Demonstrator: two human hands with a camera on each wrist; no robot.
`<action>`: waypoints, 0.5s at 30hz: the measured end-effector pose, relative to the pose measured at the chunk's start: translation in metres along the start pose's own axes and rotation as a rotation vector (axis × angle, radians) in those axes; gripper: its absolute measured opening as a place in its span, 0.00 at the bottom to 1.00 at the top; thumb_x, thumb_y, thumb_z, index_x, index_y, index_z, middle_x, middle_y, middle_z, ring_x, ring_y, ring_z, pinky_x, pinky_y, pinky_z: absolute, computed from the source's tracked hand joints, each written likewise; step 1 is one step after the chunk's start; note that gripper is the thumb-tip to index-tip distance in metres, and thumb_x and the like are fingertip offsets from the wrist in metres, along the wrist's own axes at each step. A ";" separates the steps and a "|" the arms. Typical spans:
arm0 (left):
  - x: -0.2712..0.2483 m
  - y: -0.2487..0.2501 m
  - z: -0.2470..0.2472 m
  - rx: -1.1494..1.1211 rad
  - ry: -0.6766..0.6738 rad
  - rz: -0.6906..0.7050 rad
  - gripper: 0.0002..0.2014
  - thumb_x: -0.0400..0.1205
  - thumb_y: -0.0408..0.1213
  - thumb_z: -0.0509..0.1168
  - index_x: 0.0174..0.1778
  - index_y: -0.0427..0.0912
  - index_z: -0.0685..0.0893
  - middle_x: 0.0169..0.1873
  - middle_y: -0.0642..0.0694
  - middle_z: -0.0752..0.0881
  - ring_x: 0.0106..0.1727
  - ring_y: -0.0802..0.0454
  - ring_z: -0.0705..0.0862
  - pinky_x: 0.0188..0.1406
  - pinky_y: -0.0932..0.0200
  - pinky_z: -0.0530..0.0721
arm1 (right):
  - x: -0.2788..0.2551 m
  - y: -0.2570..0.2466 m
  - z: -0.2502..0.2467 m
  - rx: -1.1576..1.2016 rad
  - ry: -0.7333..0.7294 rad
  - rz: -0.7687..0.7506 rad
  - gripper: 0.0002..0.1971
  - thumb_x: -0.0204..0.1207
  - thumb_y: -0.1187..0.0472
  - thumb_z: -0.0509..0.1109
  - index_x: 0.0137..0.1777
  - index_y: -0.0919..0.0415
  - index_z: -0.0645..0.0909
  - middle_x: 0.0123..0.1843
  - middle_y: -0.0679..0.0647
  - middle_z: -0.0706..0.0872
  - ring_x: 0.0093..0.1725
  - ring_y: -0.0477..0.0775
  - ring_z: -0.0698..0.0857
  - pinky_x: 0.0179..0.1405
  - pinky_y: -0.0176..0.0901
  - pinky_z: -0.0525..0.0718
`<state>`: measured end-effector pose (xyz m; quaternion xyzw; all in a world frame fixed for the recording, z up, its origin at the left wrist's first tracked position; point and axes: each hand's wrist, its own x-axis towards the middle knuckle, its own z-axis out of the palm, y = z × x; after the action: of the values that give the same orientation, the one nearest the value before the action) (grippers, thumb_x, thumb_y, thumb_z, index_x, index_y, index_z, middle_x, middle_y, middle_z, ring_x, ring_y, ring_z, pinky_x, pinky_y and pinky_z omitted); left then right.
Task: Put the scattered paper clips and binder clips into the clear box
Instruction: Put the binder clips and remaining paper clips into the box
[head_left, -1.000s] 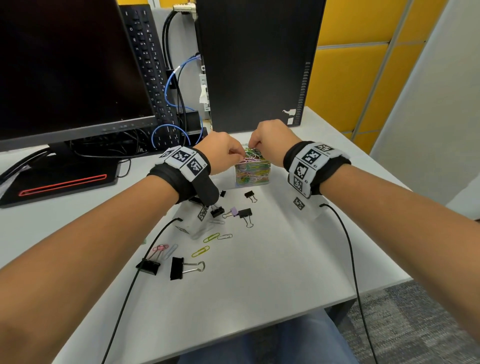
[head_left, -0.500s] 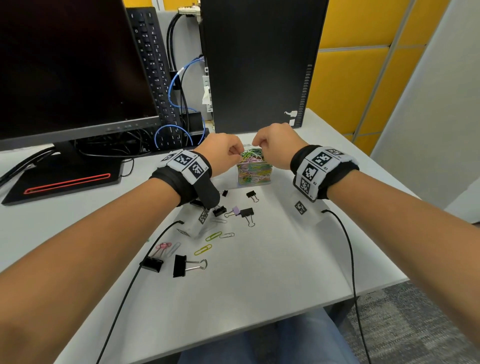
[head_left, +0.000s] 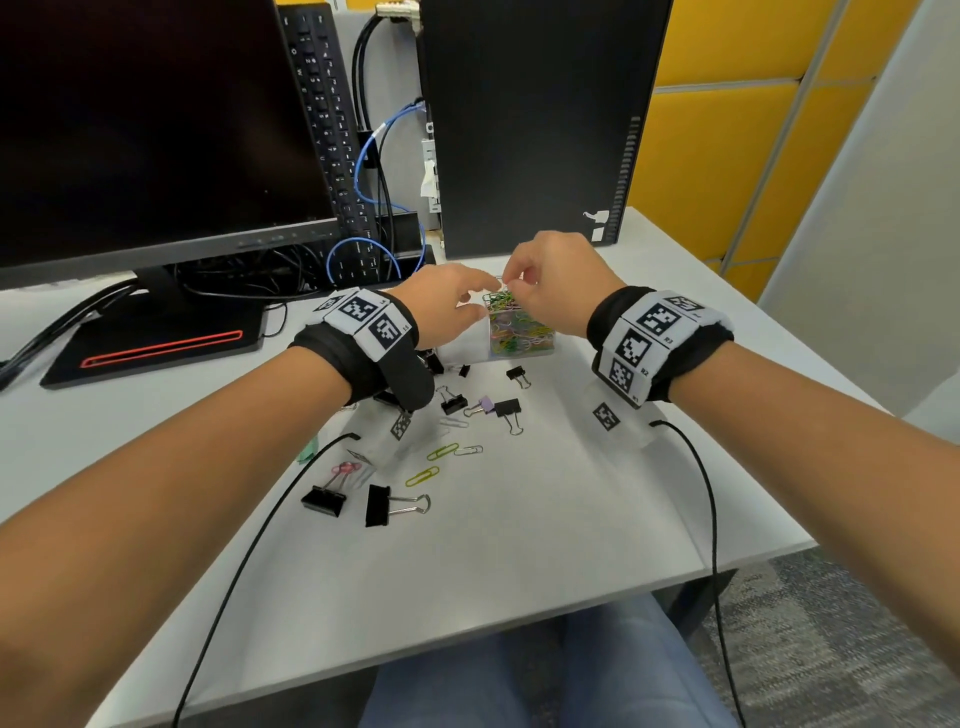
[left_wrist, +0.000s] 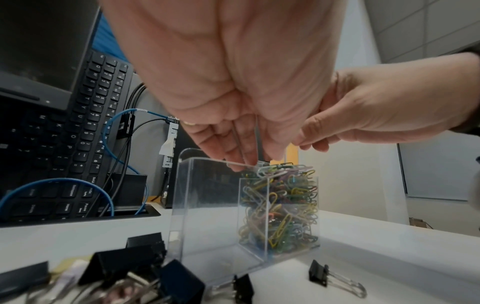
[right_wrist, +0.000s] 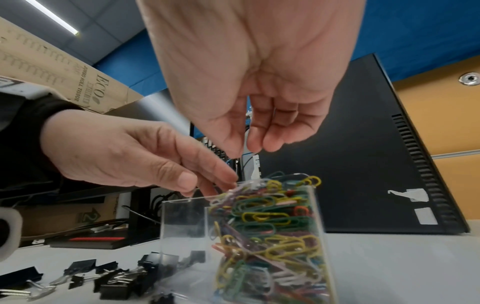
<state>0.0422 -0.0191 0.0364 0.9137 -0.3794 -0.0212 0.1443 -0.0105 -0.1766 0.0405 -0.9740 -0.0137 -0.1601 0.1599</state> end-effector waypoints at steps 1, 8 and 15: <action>-0.005 -0.002 -0.002 0.001 0.021 -0.007 0.18 0.84 0.38 0.60 0.70 0.47 0.77 0.64 0.46 0.81 0.61 0.49 0.82 0.60 0.58 0.76 | -0.004 -0.005 0.001 0.007 -0.003 -0.016 0.10 0.78 0.59 0.64 0.51 0.55 0.87 0.51 0.53 0.85 0.46 0.51 0.80 0.52 0.44 0.82; -0.055 -0.016 -0.010 0.206 -0.156 -0.070 0.09 0.80 0.43 0.64 0.47 0.44 0.85 0.38 0.52 0.82 0.45 0.49 0.82 0.43 0.62 0.74 | -0.034 -0.042 0.022 0.017 -0.425 -0.129 0.10 0.76 0.65 0.67 0.48 0.62 0.90 0.48 0.53 0.91 0.45 0.51 0.85 0.49 0.40 0.84; -0.081 -0.016 0.020 0.302 -0.410 -0.054 0.13 0.79 0.51 0.66 0.47 0.45 0.87 0.38 0.53 0.82 0.42 0.54 0.79 0.42 0.61 0.75 | -0.043 -0.063 0.043 -0.132 -0.625 -0.146 0.12 0.79 0.61 0.66 0.57 0.60 0.88 0.54 0.54 0.90 0.39 0.52 0.84 0.36 0.33 0.81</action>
<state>-0.0077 0.0435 0.0067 0.9113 -0.3749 -0.1533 -0.0744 -0.0425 -0.1021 0.0074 -0.9806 -0.1217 0.1351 0.0726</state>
